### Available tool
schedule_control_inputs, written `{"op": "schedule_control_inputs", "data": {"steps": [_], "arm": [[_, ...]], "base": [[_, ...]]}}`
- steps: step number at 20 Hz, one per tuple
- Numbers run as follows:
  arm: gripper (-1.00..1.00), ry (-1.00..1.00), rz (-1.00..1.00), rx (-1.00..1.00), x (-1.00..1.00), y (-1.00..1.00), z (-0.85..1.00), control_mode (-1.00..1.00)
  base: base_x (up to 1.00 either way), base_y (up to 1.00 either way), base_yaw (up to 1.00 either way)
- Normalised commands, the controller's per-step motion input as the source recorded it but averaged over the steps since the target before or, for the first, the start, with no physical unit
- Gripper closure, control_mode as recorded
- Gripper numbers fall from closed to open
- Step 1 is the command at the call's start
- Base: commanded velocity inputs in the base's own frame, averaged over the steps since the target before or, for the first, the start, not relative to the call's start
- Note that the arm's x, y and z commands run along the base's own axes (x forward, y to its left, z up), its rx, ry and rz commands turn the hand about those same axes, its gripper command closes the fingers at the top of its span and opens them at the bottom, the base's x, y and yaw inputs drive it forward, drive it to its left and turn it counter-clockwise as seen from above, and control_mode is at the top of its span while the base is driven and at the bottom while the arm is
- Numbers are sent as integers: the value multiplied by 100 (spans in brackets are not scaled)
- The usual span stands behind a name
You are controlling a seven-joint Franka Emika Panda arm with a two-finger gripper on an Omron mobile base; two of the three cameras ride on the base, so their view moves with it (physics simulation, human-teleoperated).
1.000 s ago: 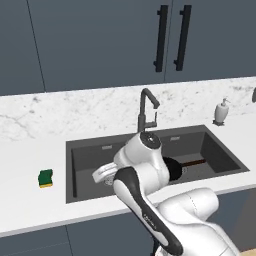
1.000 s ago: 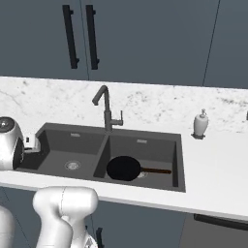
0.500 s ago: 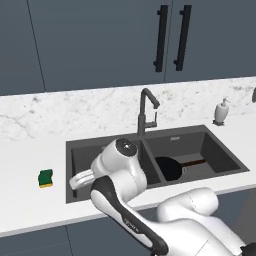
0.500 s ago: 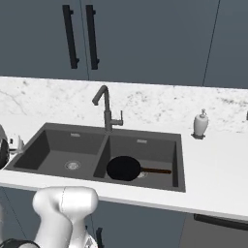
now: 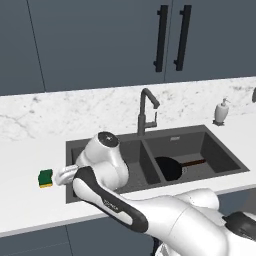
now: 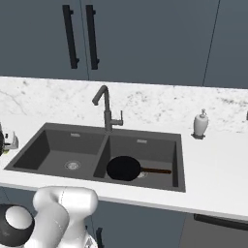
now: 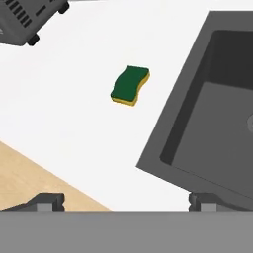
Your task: Pick the pan and sponge and place them into the sink. Then turn on the water.
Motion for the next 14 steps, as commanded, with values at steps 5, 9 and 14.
{"op": "schedule_control_inputs", "data": {"steps": [5, 9, 14], "arm": [[-100, 0, 0, 0, 44, 4, 0, -100], [-100, 0, 0, -5, 31, 21, -24, -100], [-100, 2, -1, -7, 30, 34, -21, -100]], "base": [[0, 0, 0], [0, 0, 0], [0, 0, 0]]}}
